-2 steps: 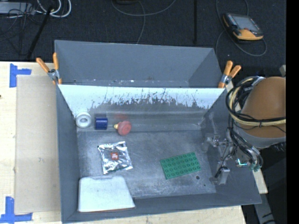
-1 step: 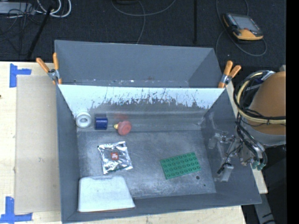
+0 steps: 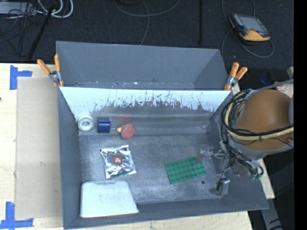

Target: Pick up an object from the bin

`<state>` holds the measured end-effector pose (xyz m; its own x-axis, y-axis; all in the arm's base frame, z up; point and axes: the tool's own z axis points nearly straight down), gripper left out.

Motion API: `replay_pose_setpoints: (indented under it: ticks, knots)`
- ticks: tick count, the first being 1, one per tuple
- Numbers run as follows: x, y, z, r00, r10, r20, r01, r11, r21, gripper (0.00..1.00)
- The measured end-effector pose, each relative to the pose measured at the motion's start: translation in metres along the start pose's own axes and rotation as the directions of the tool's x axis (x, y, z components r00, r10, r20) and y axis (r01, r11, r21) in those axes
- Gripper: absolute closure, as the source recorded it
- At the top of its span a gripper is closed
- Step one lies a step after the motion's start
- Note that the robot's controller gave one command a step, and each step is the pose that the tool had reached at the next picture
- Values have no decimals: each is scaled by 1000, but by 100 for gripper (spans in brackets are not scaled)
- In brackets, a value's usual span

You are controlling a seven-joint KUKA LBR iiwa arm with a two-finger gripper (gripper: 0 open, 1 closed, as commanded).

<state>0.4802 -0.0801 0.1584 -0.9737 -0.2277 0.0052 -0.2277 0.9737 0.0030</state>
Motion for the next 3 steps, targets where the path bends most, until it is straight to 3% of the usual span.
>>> replay_pose_setpoints:
  ticks: [1,2,3]
  knots:
    - [-49,41,92,999,-33,4,33,999,-1,0]
    - [-49,39,88,999,-33,6,33,999,2,100]
    - [-87,44,-50,1000,-26,15,26,1000,5,100]
